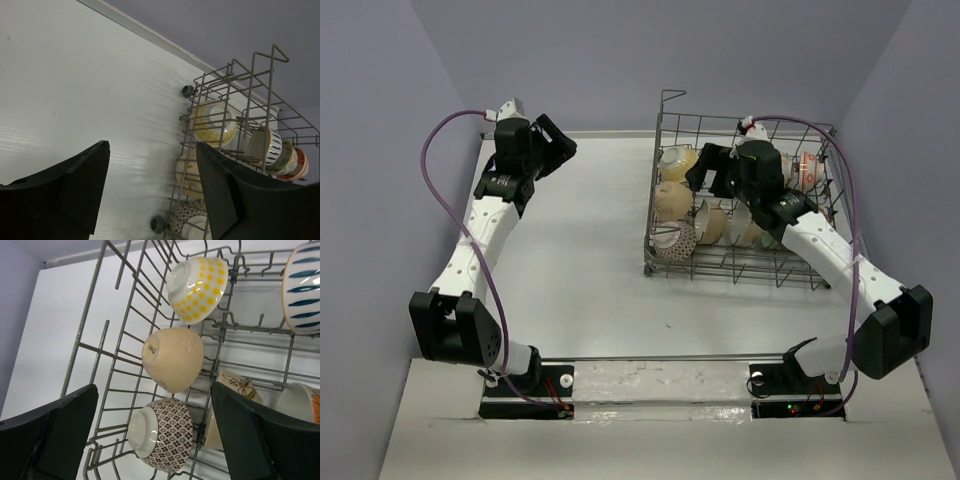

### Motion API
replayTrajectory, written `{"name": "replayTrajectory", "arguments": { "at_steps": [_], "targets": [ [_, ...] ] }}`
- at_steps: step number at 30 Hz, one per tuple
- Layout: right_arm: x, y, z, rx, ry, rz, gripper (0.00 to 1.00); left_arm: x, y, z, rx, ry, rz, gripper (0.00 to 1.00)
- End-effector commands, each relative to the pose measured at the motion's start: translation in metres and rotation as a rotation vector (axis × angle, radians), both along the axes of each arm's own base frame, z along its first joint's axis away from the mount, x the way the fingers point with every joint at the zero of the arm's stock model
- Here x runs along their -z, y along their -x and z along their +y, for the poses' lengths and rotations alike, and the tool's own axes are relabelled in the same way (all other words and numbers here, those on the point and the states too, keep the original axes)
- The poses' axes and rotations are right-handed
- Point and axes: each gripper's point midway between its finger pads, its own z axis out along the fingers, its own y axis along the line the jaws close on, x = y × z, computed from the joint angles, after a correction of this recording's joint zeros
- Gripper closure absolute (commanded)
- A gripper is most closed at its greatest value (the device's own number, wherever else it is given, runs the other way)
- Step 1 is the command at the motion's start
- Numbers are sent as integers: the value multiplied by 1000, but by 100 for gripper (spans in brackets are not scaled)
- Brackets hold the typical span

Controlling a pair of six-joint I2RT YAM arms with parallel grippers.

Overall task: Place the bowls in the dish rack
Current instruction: Reset both arms

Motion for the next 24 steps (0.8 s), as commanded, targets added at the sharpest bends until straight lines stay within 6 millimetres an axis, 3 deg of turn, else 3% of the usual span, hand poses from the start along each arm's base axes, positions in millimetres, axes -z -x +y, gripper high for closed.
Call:
{"name": "replayTrajectory", "arguments": {
  "at_steps": [1, 3, 5, 9, 15, 24],
  "targets": [
    [-78, 7, -18, 38, 0, -217, 0, -50, 14, -30, 125, -48, -137, 17],
    [-81, 11, -27, 66, 7, -237, 0, -53, 19, -42, 173, -81, -154, 13],
    [-97, 20, -34, 70, 2, -298, 0, -58, 28, -61, 230, -97, -167, 10],
    [-104, 37, -48, 95, -8, -341, 0, -69, 41, -80, 264, -142, -195, 5],
    [-107, 61, -62, 106, -19, -366, 0, -88, 60, -86, 288, -159, -257, 1],
    [-117, 64, -61, 91, -13, -362, 0, -100, 70, -87, 309, -164, -303, 1]
  ]
}}
